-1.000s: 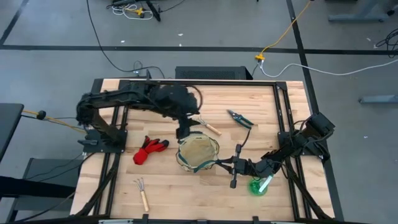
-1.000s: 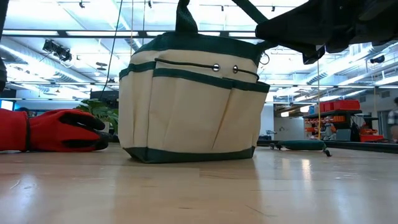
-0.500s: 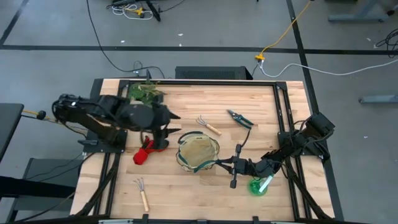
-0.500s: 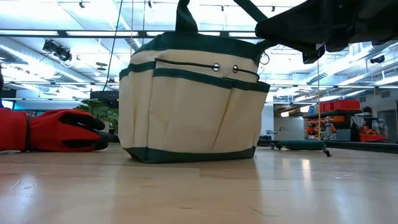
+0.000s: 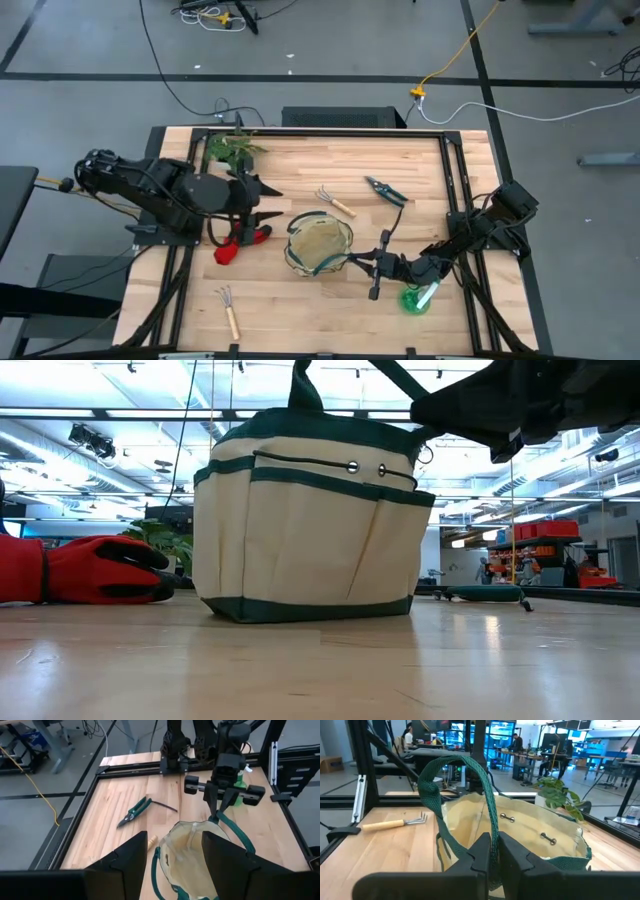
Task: Pick & Place Garden tools in Gardening bag
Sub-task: Prepare the green gardening bag
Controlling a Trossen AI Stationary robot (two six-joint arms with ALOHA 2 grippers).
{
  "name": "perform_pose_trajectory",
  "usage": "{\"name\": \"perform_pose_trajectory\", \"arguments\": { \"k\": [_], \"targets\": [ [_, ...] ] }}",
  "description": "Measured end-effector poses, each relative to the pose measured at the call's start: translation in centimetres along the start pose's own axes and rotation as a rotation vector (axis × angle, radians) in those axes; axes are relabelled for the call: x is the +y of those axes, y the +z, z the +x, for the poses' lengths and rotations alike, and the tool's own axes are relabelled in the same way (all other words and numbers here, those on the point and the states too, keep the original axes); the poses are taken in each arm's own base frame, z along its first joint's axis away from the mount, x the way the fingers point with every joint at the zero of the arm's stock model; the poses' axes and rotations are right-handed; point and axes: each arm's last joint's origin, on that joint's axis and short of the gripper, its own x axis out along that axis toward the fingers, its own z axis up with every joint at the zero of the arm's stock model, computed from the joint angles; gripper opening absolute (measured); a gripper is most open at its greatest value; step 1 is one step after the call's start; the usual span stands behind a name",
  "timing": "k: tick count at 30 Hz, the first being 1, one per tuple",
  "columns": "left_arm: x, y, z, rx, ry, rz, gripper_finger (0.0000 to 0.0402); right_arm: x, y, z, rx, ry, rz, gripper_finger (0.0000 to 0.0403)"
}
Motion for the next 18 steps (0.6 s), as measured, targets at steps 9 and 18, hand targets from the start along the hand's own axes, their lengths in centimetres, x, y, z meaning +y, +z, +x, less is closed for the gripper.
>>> {"name": "perform_pose_trajectory", "arguments": {
  "k": [9,18],
  "targets": [
    [0.01,-0.01,0.0,0.001,0.0,0.0,0.0197,-0.32,-0.02,-0.02,0.005,-0.109,-0.003,0.0034],
    [0.02,-0.02,0.01,0.002,0.0,0.0,0.0197,-0.3,0.11,-0.01,-0.005,-0.101,0.009,0.0065]
  ]
}}
